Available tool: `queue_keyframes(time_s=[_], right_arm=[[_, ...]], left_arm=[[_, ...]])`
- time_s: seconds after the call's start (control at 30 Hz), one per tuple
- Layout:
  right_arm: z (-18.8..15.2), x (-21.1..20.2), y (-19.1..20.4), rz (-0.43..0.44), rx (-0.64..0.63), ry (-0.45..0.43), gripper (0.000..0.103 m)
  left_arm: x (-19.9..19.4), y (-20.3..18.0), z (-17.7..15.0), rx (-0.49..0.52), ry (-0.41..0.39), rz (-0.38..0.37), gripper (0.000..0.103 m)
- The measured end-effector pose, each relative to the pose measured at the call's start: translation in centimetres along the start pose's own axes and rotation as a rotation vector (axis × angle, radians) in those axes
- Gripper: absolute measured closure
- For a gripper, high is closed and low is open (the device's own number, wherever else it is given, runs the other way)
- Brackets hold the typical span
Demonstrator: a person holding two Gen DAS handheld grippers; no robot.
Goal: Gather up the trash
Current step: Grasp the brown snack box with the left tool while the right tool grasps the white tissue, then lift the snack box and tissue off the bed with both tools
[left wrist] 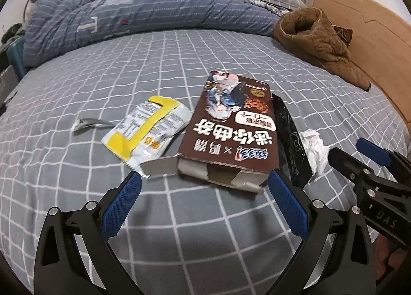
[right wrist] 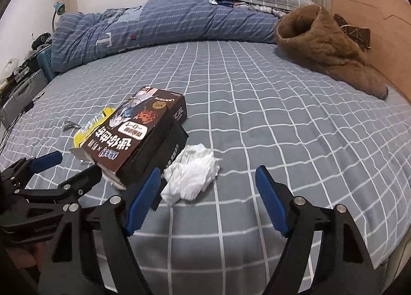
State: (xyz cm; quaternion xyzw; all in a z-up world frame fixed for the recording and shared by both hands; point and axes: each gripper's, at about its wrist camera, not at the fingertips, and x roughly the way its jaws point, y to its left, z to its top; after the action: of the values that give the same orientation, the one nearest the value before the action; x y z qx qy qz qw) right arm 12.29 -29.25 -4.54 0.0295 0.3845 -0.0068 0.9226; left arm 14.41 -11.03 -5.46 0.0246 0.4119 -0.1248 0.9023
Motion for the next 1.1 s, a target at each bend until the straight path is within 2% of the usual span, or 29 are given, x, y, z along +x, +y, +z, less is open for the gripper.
queue_keyframes(time_s=[0.27,0.6,0.77,0.83,0.87,0.93,1.1], right_arm=[[0.7,1.6,-0.9,0.04,0.023,0.028,0.036],[0.6,3.7,-1.0,0.095,0.052,0.085,0.051],[0.2,4.7,-0.6,0.115,0.039,0.131,0.065],[0.2,4.9,-0.3,0.119,0.031,0.141,0.081],[0.1,4.8,-0.3,0.118,0.028,0.14,0.084],[0.2,4.6,-0.3,0.117,0.031,0.129,0.088],[0.3,4.2,-0.7,0.107,0.035,0.114,0.09]], left_arm=[[1.6,-0.9,0.9,0.04,0.016,-0.023,0.006],[2.4,-1.7,1.5,0.06,0.024,-0.043,0.006],[3.8,-2.1,0.9,0.084,0.046,-0.022,0.006],[3.9,-2.0,0.8,0.086,0.042,-0.019,0.006],[4.1,-2.0,0.8,0.087,0.039,-0.017,0.006],[4.2,-2.0,0.8,0.087,0.037,-0.019,0.007],[4.3,-2.1,0.7,0.087,0.025,-0.022,0.012]])
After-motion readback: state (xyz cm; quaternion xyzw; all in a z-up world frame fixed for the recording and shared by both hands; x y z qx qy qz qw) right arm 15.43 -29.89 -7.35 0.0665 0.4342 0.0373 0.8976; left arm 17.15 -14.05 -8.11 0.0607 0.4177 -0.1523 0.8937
